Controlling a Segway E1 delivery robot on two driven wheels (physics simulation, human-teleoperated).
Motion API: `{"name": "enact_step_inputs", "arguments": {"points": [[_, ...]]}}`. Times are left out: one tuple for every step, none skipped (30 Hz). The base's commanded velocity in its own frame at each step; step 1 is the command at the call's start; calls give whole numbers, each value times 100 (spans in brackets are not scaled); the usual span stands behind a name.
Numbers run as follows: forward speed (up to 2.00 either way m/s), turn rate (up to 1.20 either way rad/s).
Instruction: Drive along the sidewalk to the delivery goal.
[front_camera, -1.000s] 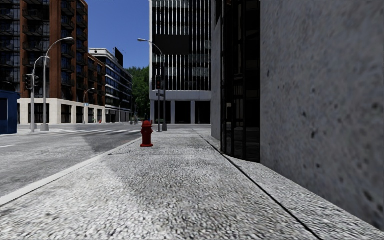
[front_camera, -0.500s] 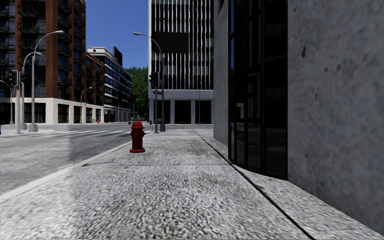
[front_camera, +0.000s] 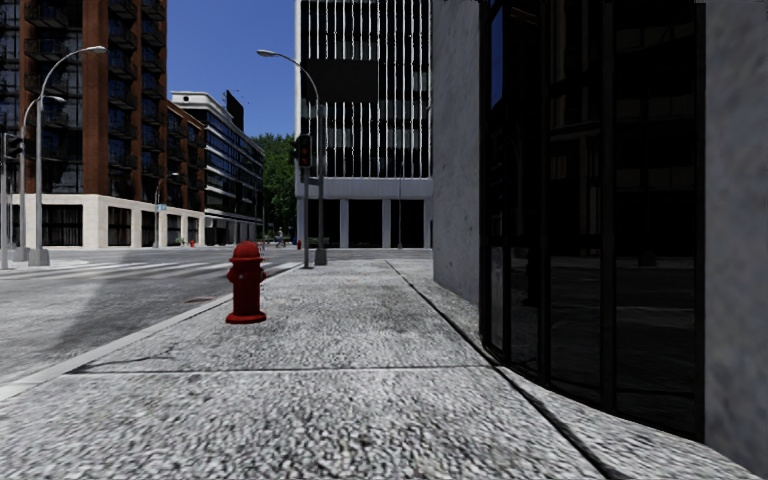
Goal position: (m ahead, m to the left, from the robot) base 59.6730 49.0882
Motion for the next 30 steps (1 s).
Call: {"name": "enact_step_inputs", "arguments": {"points": [[200, 0], [200, 0], [200, 0], [200, 0], [200, 0], [200, 0], [200, 0], [200, 0], [200, 0], [200, 1], [200, 5], [200, 6], [200, 9], [200, 11], [200, 12], [200, 13], [200, 13], [200, 17], [200, 17], [200, 21], [200, 24], [200, 27], [200, 29], [200, 29], [200, 29], [200, 26], [200, 25], [200, 24], [200, 24], [200, 24]]}}
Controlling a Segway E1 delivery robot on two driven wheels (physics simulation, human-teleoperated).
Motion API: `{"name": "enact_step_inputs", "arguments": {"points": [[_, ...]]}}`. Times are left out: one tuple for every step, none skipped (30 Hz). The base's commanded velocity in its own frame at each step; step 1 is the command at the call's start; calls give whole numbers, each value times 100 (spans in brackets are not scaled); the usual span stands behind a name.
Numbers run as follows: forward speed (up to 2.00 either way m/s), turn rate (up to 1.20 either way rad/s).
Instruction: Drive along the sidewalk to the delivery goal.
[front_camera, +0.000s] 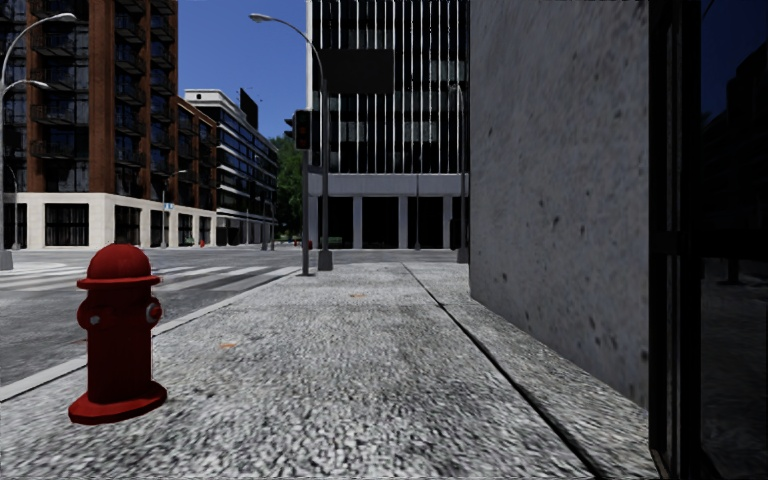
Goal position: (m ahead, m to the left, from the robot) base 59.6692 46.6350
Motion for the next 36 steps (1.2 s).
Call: {"name": "enact_step_inputs", "arguments": {"points": [[200, 24], [200, 19], [200, 5], [200, 0], [200, 0], [200, 0], [200, 0], [200, 0], [200, 0], [200, 0], [200, 0], [200, 0], [200, 0], [200, 0], [200, 0], [200, 0], [200, 0], [200, 0], [200, 0], [200, 0], [200, 0], [200, 0], [200, 0], [200, 0], [200, 0], [200, 0], [200, 0], [200, 0], [200, 0], [200, 0], [200, 0], [200, 0], [200, 0], [200, 0], [200, 0], [200, 0]]}}
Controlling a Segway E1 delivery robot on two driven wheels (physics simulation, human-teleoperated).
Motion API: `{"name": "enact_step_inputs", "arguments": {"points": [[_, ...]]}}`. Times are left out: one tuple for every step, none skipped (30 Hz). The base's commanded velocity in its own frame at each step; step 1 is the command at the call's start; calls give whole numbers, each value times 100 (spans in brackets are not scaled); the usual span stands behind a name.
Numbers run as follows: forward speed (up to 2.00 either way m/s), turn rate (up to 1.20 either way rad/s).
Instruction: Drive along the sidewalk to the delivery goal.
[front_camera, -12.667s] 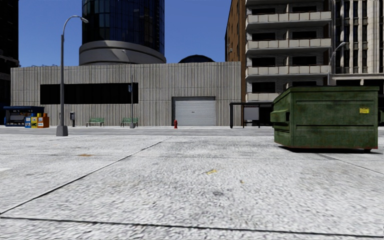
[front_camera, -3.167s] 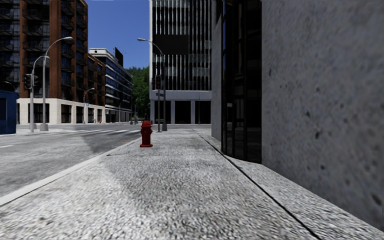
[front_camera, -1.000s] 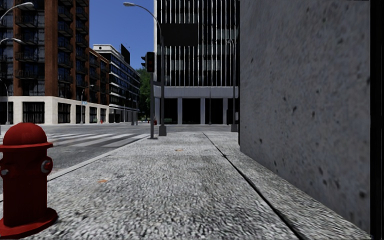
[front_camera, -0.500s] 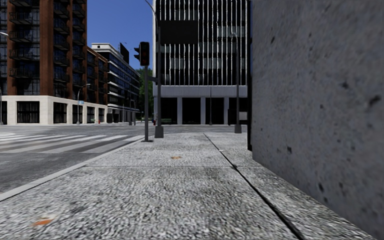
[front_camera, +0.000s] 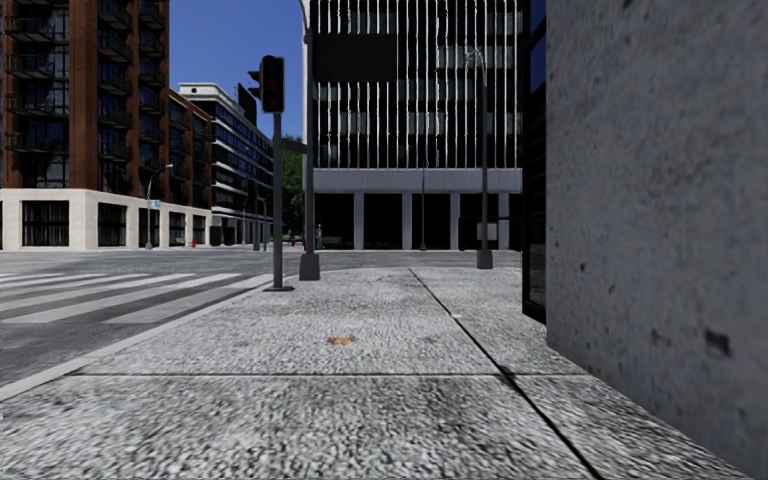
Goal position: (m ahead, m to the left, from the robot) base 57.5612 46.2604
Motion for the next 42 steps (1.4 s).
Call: {"name": "enact_step_inputs", "arguments": {"points": [[200, 0], [200, 0], [200, 0], [200, 0], [200, 0], [200, 0], [200, 0], [200, 0], [200, 0], [200, 0], [200, 0], [200, 0], [200, 0], [200, 0], [200, 0], [200, 0], [200, 0], [200, 0], [200, 0], [200, 0], [200, 0], [200, 0], [200, 0], [200, 0], [200, 0], [200, 0], [200, 0], [200, 0], [200, 0], [200, 0], [182, 27], [137, 37], [109, 47], [91, 55], [84, 58], [81, 62], [81, 63], [81, 65], [81, 66], [81, 66], [81, 67], [81, 67]]}}
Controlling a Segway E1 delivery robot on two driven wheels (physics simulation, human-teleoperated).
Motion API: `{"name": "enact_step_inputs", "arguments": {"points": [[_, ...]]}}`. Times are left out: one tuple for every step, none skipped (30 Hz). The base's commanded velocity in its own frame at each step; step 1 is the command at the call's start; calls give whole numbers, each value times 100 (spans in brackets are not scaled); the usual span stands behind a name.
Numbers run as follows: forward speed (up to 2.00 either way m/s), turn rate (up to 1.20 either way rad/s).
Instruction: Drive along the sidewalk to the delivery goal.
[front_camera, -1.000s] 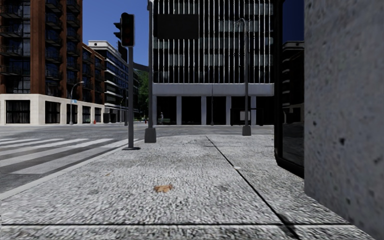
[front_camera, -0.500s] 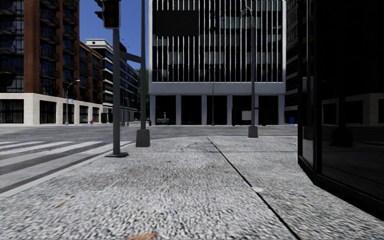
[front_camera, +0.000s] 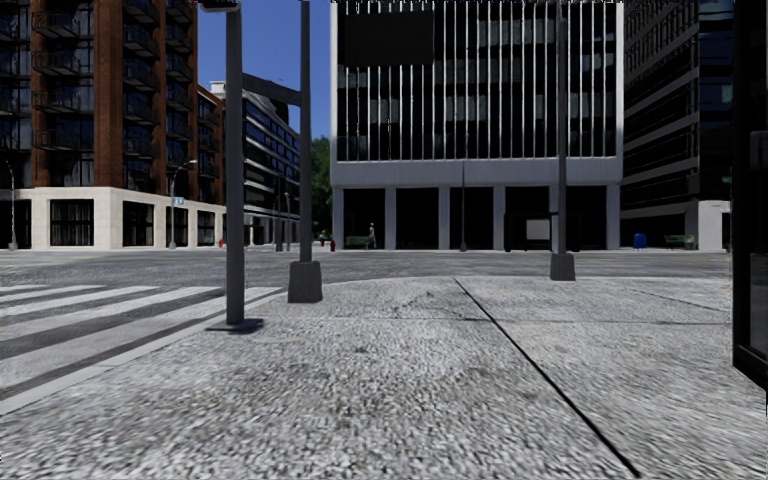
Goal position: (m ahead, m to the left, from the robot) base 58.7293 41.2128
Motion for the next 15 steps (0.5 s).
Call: {"name": "enact_step_inputs", "arguments": {"points": [[81, 72], [81, 78], [81, 82], [81, 88], [81, 90], [81, 87], [81, 85], [82, 85], [84, 84], [87, 82], [87, 82], [90, 81], [91, 80], [92, 79], [92, 77]]}}
